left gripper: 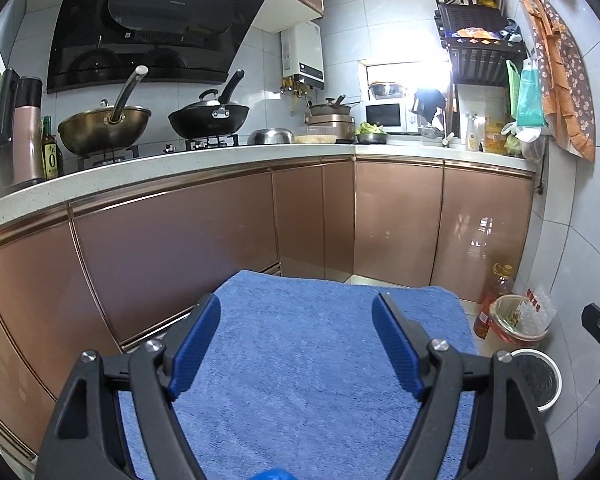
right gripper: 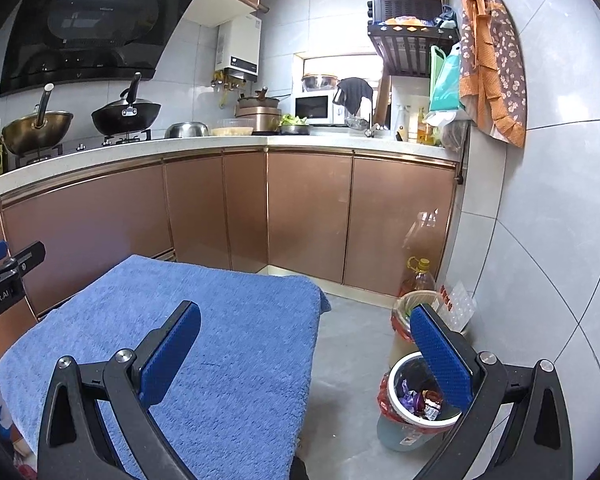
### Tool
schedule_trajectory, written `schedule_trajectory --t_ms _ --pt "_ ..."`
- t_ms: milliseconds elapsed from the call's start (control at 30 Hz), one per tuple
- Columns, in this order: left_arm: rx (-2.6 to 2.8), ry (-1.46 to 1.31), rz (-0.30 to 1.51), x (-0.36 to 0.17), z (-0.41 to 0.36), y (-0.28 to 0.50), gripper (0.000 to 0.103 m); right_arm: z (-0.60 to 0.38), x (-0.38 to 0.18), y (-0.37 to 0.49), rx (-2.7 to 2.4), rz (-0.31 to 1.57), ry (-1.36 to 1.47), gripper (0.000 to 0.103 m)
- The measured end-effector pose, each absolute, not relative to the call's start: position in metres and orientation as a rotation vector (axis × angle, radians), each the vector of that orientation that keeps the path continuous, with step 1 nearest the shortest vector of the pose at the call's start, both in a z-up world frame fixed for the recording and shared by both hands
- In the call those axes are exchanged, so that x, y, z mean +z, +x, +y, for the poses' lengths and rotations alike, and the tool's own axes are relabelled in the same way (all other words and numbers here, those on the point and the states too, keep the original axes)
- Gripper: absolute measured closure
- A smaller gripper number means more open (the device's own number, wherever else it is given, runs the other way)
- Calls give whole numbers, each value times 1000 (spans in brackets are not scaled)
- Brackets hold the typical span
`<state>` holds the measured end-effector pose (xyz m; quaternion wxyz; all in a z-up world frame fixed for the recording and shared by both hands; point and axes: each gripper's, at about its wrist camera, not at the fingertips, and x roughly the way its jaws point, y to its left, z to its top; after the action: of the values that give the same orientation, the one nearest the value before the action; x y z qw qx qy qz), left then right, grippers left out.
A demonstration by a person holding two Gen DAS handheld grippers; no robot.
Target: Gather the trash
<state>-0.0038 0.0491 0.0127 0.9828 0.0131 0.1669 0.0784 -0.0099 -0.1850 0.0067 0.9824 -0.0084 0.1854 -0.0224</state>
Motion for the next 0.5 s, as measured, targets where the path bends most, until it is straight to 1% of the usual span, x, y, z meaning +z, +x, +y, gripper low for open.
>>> schedule_trajectory --t_ms 500 --pt "123 22 324 10 47 -4 26 -187 6 -11 -52 358 -17 0"
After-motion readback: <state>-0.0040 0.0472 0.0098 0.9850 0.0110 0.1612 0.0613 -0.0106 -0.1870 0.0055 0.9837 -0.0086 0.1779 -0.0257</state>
